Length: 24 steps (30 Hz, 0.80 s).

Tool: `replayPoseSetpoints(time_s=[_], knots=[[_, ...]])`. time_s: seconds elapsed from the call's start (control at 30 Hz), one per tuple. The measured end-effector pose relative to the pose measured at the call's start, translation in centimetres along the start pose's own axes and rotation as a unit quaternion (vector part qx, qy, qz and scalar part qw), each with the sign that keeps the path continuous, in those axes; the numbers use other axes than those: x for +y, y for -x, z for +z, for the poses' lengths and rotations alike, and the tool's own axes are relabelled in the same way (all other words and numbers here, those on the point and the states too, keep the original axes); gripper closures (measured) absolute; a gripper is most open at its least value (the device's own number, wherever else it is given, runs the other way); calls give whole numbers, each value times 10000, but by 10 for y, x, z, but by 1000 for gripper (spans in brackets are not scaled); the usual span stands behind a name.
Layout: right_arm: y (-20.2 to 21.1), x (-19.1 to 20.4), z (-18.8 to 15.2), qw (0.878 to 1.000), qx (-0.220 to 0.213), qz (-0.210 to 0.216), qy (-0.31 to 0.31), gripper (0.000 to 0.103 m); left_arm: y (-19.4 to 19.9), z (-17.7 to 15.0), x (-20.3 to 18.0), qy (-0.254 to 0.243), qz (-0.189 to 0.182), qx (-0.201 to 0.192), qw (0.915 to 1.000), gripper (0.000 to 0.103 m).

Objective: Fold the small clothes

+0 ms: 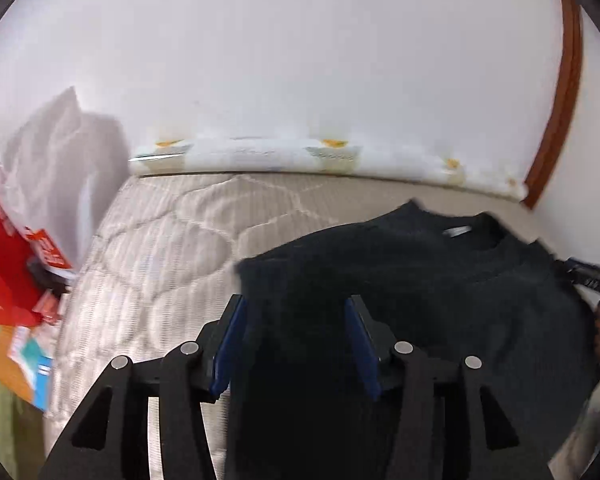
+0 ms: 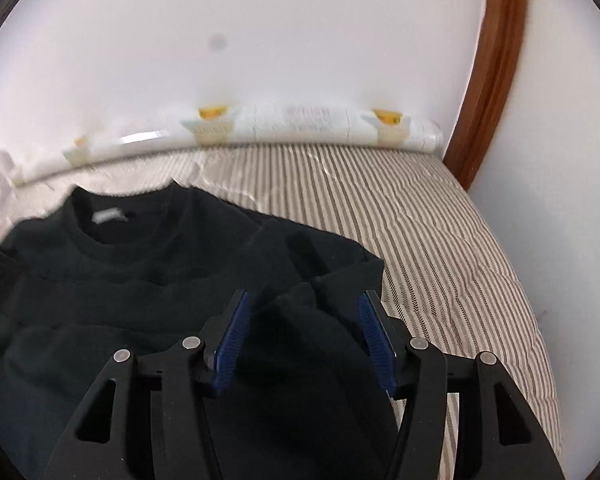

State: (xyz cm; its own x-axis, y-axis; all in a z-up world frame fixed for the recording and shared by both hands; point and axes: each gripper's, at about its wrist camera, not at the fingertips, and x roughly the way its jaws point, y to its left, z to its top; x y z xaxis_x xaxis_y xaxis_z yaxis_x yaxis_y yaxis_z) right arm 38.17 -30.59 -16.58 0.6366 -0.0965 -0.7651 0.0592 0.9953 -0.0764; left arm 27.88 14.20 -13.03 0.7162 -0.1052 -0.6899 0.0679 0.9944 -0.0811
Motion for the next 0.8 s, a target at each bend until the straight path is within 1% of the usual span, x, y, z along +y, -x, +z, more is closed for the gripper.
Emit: replayPoseSetpoints(time_s=[0.07,0.13,0.17,0.2,0.23,0.27,0.3,0.33,0.4,0.43,0.47,0.5,0.53,0.57,0.63,0.67,0.73,0.77,0.8], knots=[[-14,-1,2,9998,209,71,-3,47,-10,1,7,60,-18,144,9999,55],[-26,-8,5,9990,295,282,-173,48,-20,0,13,160,-241,356,9989,55],[-29,-10,6,9985,306,367,-253,51,-25,0,16,285,-367,437,9980,55],[-30,-12,7,9981,305,447,-309,54,-28,-1,17,349,-457,456,9973,66],[-31,-13,7,9975,303,528,-352,62,-31,-1,14,346,-512,478,9969,86],[-31,-14,8,9966,290,672,-367,78,-31,0,8,241,-406,444,9979,88],[-30,-13,8,9961,265,767,-334,83,-28,0,4,164,-334,347,9987,92],[-28,-12,9,9962,201,802,-290,87,-22,3,-2,64,-317,124,9994,93],[-6,-14,11,9956,-339,867,-140,89,-12,7,-10,17,-291,-173,9994,93],[8,-19,13,9935,-665,907,-157,89,-7,10,-11,55,-304,-321,9990,93],[19,-24,14,9905,-895,1013,-250,89,-3,15,-11,151,-353,-472,9981,93],[26,-31,16,9872,-1029,1156,-381,89,-3,19,-10,239,-349,-550,9976,93],[29,-38,18,9842,-1106,1283,-513,89,-6,22,-12,258,-232,-567,9978,93],[25,-43,21,9843,-1047,1287,-599,89,-10,23,-13,201,-144,-539,9982,93],[8,-44,24,9899,-780,1030,-589,89,-26,23,-17,103,-41,-395,9992,93],[-9,-43,23,9927,-533,905,-599,89,-39,22,-18,102,-9,-227,9997,93],[-33,-39,18,9952,-172,774,-579,89,-52,19,-20,96,64,-2,9999,93],[-40,-39,15,9955,-57,755,-573,89,-60,17,-20,106,136,126,9998,93],[-41,-40,16,9949,-41,796,-625,88,-63,16,-20,126,151,215,9996,92]])
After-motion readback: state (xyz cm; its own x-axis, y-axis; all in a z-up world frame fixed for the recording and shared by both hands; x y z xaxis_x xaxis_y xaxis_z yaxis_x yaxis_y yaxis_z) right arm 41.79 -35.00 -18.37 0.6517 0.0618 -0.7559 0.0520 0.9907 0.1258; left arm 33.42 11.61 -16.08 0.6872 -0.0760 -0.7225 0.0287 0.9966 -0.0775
